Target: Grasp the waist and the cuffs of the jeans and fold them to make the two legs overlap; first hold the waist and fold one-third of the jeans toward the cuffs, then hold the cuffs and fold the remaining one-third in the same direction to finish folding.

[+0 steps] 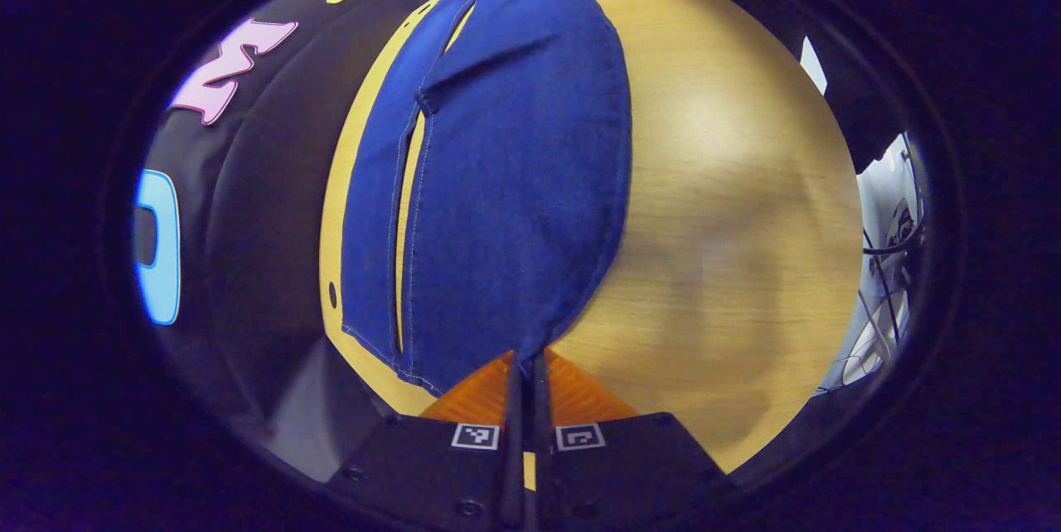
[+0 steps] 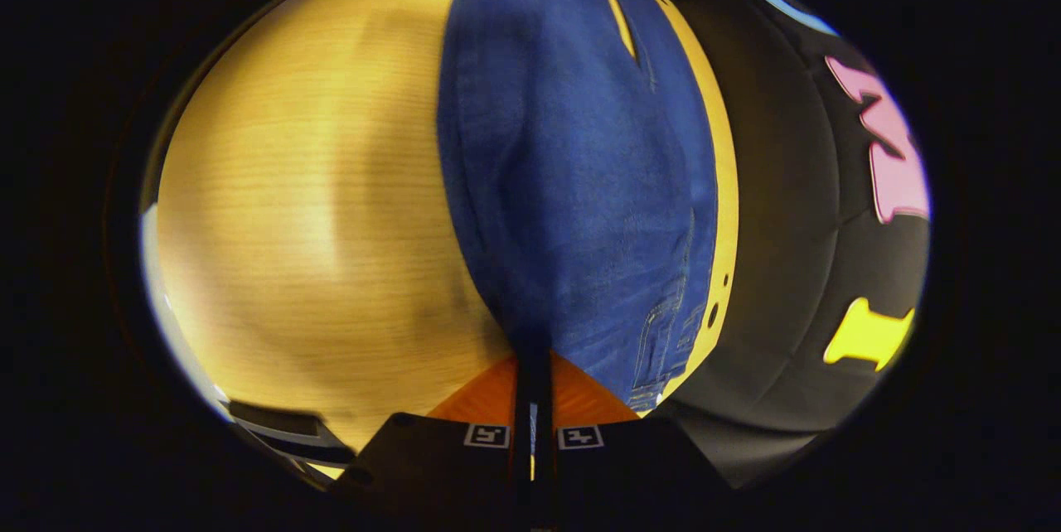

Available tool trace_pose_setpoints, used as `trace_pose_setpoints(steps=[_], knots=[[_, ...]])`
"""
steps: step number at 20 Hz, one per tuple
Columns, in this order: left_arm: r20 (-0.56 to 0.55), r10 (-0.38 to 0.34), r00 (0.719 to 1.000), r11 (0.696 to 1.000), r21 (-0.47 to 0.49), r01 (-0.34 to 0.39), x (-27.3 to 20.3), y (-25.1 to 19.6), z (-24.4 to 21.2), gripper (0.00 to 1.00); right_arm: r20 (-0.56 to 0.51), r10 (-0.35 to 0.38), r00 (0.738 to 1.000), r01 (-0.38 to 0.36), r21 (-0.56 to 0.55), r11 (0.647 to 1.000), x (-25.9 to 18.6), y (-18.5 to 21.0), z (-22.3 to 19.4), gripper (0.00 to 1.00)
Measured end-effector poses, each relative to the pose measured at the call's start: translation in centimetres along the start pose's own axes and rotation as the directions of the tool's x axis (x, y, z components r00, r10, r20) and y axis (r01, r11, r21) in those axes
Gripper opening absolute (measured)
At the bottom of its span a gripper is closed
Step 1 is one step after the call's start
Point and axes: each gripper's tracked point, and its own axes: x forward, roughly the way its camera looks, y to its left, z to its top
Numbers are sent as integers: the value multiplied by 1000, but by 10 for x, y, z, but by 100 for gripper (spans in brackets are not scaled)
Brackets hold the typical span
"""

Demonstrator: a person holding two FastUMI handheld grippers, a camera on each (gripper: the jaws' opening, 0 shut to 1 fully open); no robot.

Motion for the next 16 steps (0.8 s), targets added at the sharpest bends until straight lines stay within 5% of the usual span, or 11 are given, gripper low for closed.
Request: trace_pose_setpoints(steps=[4, 11, 16], knots=[[7, -56, 998, 989, -134, 56, -6, 1, 3, 6, -4, 0, 1000, 1, 95, 996, -4, -9, 1, 6], [63, -16, 998, 963, -268, 32, -40, 39, 16, 6, 77, -130, 989, 100, 308, 946, -51, -62, 14, 6], [96, -62, 993, 855, -508, 103, -47, 73, 15, 6, 140, -125, 982, 33, 526, 850, -78, -115, 29, 4]])
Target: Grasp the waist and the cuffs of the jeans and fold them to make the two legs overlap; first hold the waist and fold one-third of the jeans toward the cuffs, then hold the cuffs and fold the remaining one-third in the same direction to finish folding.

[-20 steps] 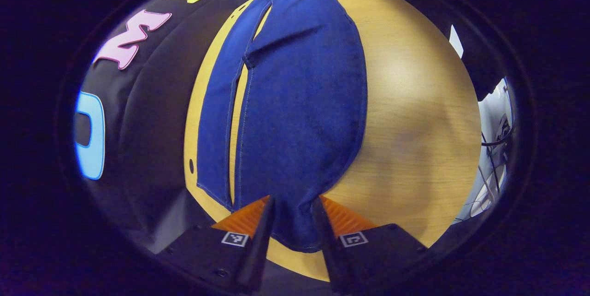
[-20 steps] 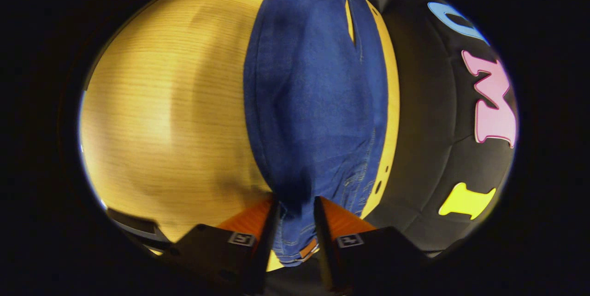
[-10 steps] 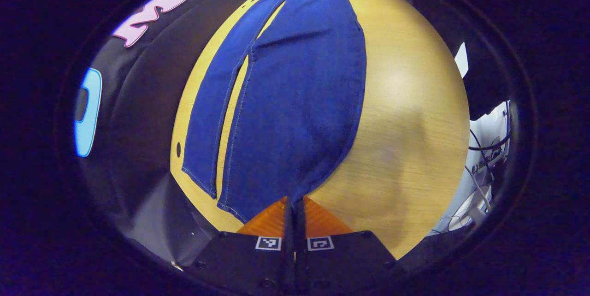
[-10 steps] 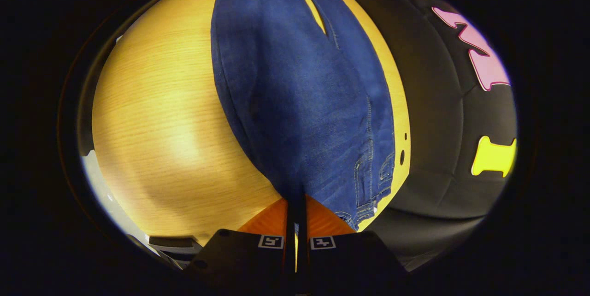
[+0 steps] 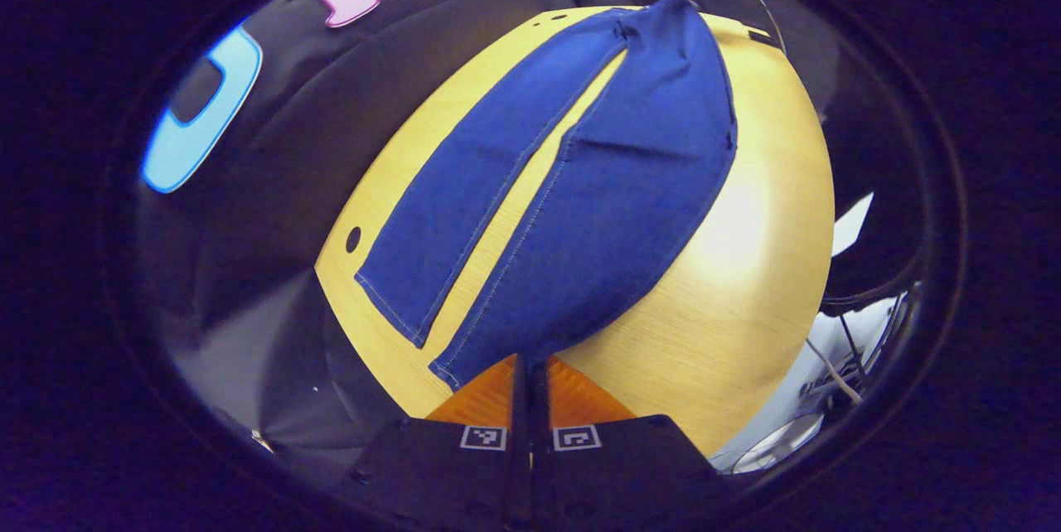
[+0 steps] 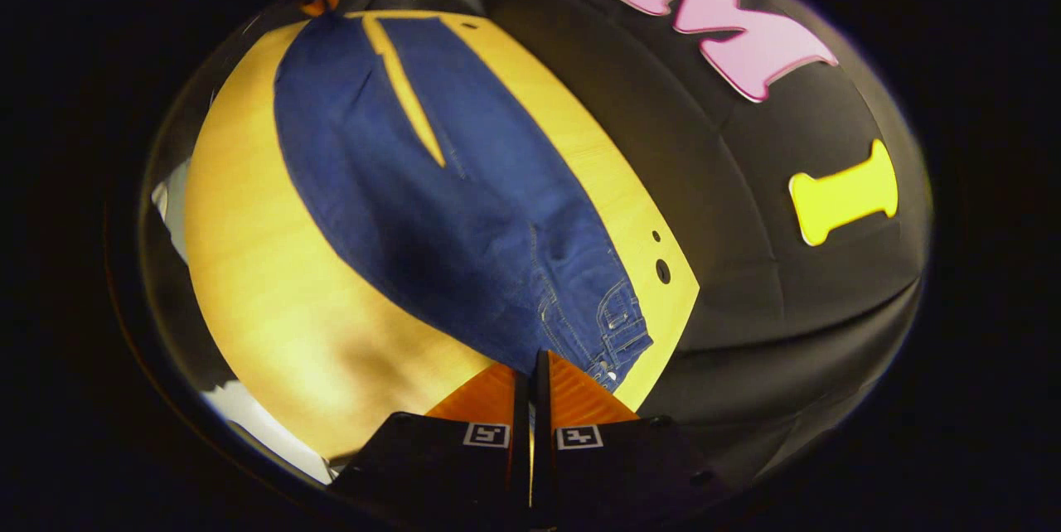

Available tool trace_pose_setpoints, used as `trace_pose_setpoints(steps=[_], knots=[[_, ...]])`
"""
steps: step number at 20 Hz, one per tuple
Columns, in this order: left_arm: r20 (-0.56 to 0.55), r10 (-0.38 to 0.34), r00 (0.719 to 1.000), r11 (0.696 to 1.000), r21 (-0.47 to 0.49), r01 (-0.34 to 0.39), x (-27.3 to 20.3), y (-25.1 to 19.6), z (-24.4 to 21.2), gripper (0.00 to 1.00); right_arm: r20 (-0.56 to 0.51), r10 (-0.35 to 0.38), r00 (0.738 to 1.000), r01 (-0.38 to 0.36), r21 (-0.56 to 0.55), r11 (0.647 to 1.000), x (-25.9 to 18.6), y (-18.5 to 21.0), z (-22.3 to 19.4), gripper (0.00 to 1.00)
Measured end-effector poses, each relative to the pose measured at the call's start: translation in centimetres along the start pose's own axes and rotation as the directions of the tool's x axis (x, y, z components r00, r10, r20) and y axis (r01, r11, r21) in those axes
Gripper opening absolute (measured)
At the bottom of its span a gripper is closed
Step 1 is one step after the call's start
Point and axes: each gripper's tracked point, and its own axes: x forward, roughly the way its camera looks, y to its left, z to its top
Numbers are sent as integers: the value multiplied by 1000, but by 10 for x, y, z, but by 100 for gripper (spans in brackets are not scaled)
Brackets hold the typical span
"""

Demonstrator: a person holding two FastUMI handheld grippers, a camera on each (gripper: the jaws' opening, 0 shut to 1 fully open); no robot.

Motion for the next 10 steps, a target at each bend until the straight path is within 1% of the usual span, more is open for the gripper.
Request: trace_pose_setpoints(steps=[2, 4, 5, 6, 8, 9, 10], knots=[[-7, -6, 1000, 996, -90, 5, -2, 15, 11, 6, 26, 2, 1000, -4, 87, 996, -1, -23, 22, 6], [-14, -24, 1000, 986, -168, 21, -9, 26, 25, 6, 64, -22, 998, 11, 159, 987, -1, -50, 47, 6], [-11, -27, 1000, 981, -193, 24, -13, 32, 35, 6, 73, -28, 997, 15, 185, 983, 1, -58, 55, 2], [-10, -33, 999, 976, -215, 30, -16, 39, 45, 6, 76, -36, 996, 20, 201, 979, 2, -69, 63, 6], [-17, -23, 1000, 966, -259, 18, -20, 61, 60, 6, 58, -37, 998, 24, 207, 978, 19, -88, 75, 6], [-30, -23, 999, 952, -306, 13, -16, 74, 63, 6, 43, -26, 999, 17, 207, 978, 27, -95, 79, 6], [-47, -35, 998, 932, -362, 15, -9, 87, 64, 6, 21, -14, 1000, 9, 204, 979, 37, -100, 83, 6]])
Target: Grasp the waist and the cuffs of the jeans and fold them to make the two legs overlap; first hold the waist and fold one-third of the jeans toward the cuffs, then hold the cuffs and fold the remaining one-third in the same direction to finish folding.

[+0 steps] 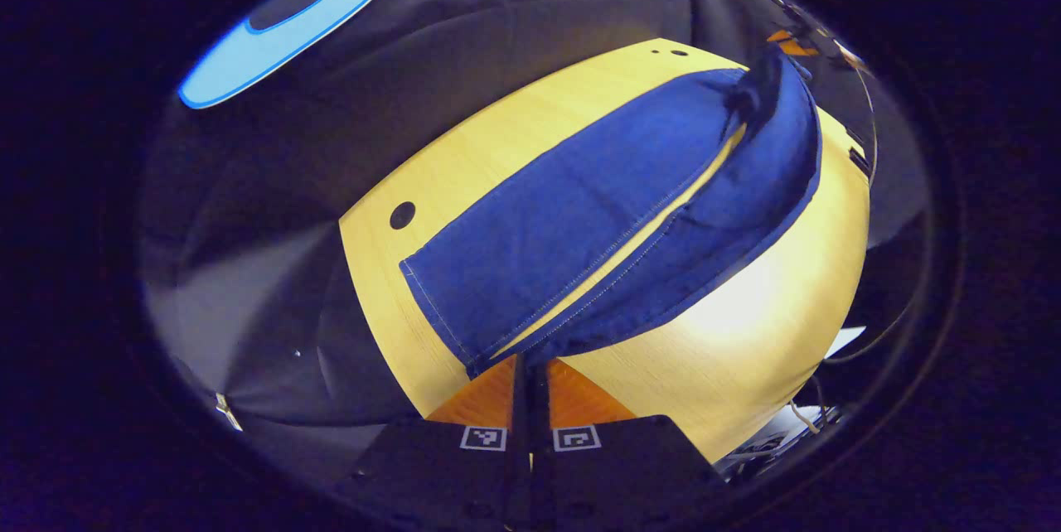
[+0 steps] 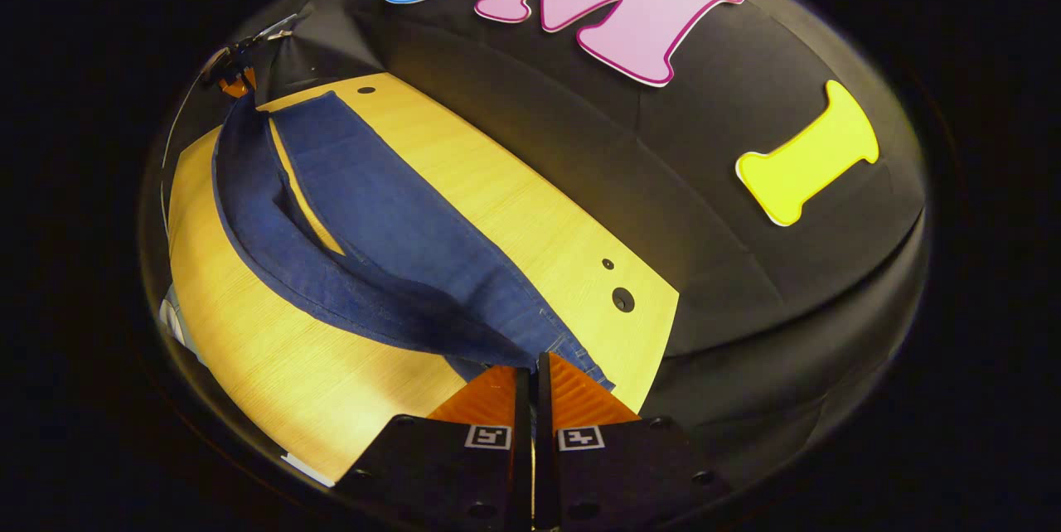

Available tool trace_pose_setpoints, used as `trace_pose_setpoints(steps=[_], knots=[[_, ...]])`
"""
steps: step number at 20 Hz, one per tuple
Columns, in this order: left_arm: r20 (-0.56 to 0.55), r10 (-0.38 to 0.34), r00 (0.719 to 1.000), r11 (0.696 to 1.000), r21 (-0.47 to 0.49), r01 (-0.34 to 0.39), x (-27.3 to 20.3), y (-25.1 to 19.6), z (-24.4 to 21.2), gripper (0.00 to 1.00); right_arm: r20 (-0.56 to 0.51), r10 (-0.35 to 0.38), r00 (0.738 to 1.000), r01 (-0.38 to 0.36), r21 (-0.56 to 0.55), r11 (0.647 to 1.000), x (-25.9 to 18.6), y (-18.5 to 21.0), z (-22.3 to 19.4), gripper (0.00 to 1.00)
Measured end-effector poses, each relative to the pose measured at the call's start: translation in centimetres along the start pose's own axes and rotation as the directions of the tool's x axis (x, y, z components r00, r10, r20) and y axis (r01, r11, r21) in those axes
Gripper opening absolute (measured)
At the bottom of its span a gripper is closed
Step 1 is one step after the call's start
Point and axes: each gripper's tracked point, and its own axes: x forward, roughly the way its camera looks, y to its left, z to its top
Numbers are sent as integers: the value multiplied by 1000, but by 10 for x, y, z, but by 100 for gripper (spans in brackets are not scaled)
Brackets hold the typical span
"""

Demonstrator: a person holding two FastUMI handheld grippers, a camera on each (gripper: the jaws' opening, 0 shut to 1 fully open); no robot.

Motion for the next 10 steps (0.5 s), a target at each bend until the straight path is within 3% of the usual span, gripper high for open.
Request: trace_pose_setpoints(steps=[1, 3, 8, 10], knots=[[-22, -7, 1000, 998, -57, 5, 7, 10, 6, 6, -21, 7, 1000, -7, -12, 1000, 11, -5, 5, 2], [-81, -14, 997, 990, -138, 3, 26, 29, 19, 6, -105, 30, 994, -32, -17, 999, 39, -15, 5, 5], [-173, 46, 984, 967, -239, -87, 87, 71, 43, 7, -245, 101, 964, -87, 70, 994, 127, -21, -14, 2], [-194, 85, 977, 954, -266, -136, 111, 79, 50, 15, -316, 131, 940, -114, 69, 991, 157, -11, -36, 6]])
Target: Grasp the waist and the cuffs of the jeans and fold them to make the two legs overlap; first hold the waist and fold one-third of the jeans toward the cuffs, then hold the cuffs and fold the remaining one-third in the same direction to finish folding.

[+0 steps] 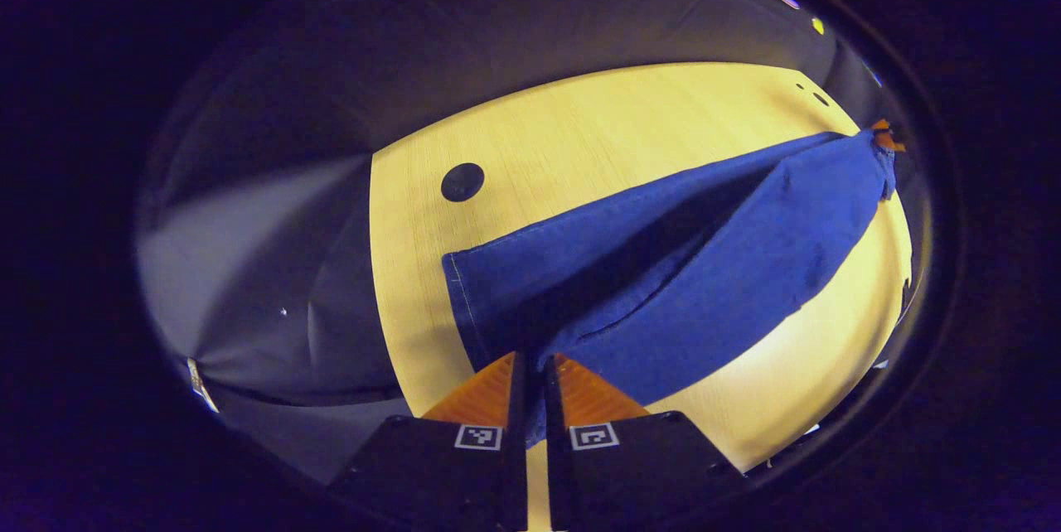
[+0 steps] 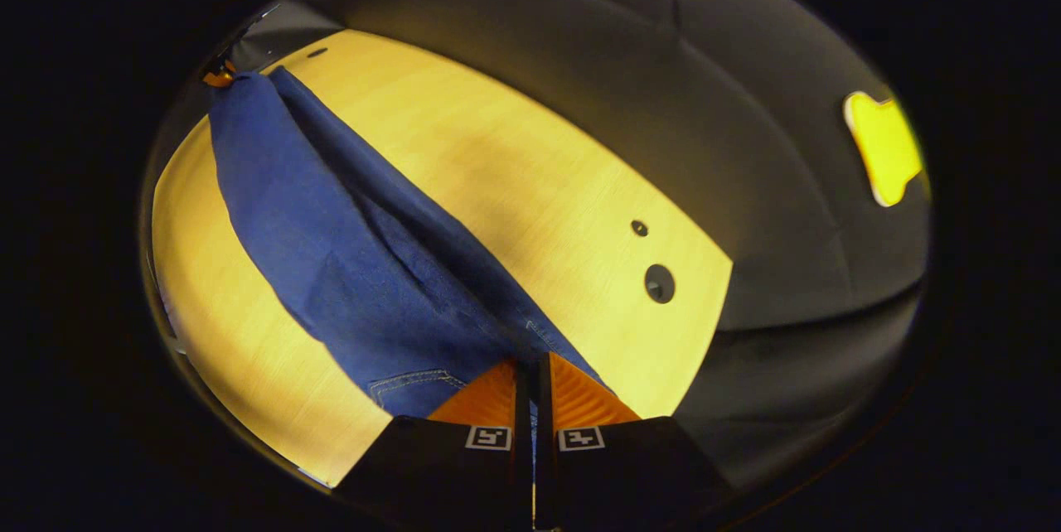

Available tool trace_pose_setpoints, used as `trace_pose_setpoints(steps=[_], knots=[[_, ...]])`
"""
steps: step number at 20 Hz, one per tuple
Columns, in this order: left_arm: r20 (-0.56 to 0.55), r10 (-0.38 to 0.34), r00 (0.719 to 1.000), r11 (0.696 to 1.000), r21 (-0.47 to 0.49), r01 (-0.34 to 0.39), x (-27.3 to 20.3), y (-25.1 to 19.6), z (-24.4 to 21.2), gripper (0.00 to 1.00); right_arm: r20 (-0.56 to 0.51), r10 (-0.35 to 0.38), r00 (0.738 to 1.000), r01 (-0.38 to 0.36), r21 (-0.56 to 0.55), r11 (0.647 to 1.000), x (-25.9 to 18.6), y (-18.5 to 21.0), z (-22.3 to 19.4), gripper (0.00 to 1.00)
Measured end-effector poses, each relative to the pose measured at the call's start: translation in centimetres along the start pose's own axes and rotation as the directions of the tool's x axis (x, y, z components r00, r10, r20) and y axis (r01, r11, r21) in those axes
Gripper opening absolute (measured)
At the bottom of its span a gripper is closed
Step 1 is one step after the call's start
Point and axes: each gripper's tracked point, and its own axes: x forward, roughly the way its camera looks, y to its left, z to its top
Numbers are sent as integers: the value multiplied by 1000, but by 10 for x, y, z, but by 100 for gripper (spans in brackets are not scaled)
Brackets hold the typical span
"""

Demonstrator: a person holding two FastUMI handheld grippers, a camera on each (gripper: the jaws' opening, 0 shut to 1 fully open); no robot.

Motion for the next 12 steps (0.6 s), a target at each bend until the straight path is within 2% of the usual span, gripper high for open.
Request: trace_pose_setpoints(steps=[1, 3, 4, 5, 6, 7, 8, 9, 10, 12], knots=[[0, 46, 999, 999, -8, -46, 4, 3, 4, 20, -30, -5, 1000, 4, -23, 1000, 16, 1, -3, 6], [57, 145, 988, 989, -27, -144, 10, 21, 16, 53, -51, -53, 997, 49, -77, 996, 39, -1, -3, 10], [101, 182, 978, 983, -49, -178, 4, 27, 22, 62, -44, -70, 997, 65, -104, 992, 45, -2, -2, 22], [149, 220, 964, 975, -67, -212, -6, 34, 29, 65, -28, -84, 996, 79, -130, 988, 44, -1, 1, 34], [203, 264, 943, 964, -81, -253, -22, 45, 34, 82, -6, -97, 995, 95, -155, 983, 42, -3, 6, 40], [254, 314, 915, 949, -96, -299, -40, 57, 40, 89, 33, -106, 994, 110, -169, 979, 34, -5, 11, 55], [301, 361, 883, 933, -115, -342, -63, 68, 42, 96, 86, -98, 992, 111, -163, 980, 24, -3, 21, 67], [338, 386, 859, 923, -133, -362, -83, 70, 41, 97, 136, -103, 985, 122, -141, 982, 10, -3, 26, 78], [382, 382, 842, 924, -161, -346, -110, 65, 40, 98, 187, -109, 976, 129, -97, 987, -10, -4, 32, 89], [442, 349, 826, 935, -227, -274, -147, 45, 31, 98, 274, -99, 957, 97, 18, 995, -43, 0, 40, 89]])
